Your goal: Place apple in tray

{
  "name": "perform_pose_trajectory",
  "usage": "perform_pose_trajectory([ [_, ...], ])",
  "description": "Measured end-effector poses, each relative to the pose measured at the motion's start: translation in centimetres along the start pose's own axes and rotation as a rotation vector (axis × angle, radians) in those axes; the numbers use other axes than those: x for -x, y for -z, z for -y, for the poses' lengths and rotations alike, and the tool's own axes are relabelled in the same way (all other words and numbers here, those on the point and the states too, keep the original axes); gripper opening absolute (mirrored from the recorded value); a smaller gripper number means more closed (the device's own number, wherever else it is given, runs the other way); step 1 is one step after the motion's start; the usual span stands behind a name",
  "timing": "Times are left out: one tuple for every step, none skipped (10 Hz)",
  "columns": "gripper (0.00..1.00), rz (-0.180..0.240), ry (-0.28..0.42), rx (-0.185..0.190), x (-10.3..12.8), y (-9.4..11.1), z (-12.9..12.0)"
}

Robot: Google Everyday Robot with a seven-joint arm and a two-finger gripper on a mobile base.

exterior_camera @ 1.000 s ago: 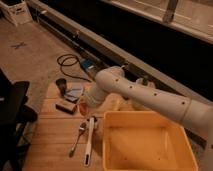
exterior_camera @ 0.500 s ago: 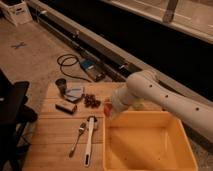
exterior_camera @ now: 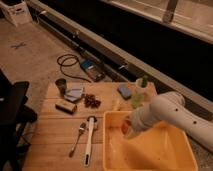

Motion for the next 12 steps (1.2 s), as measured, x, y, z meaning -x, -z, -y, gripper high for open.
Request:
perform_pose_trajectory([
  [0.31, 0.007, -0.056, 0.007, -1.2, -1.1, -1.4],
  [0.43, 0.012, -0.1, 0.008, -2.3, -1.7, -2.2],
  [0.51, 0.017, -0.117, 0.009, -2.7, -2.0, -2.3],
  [0.58, 0.019, -0.13, 0.009, -3.0, -2.2, -2.4],
  [0.71, 0.023, -0.149, 0.007, -3.5, -2.5, -2.4],
  [0.78, 0.029, -0.163, 0.001, -3.9, -2.8, -2.3],
  [0.8, 0.038, -0.172, -0.007, -4.2, -2.9, -2.1],
  [0.8, 0.047, -0.171, -0.006, -4.3, -3.2, -1.9],
  [0.8, 0.047, -0.169, -0.005, -4.2, -3.2, -1.9],
  [0.8, 0.047, -0.171, -0.007, -4.3, -3.2, -1.9],
  [0.8, 0.047, -0.171, -0.007, -4.3, -3.1, -1.9],
  [0.8, 0.047, -0.169, -0.007, -4.3, -3.2, -1.9],
])
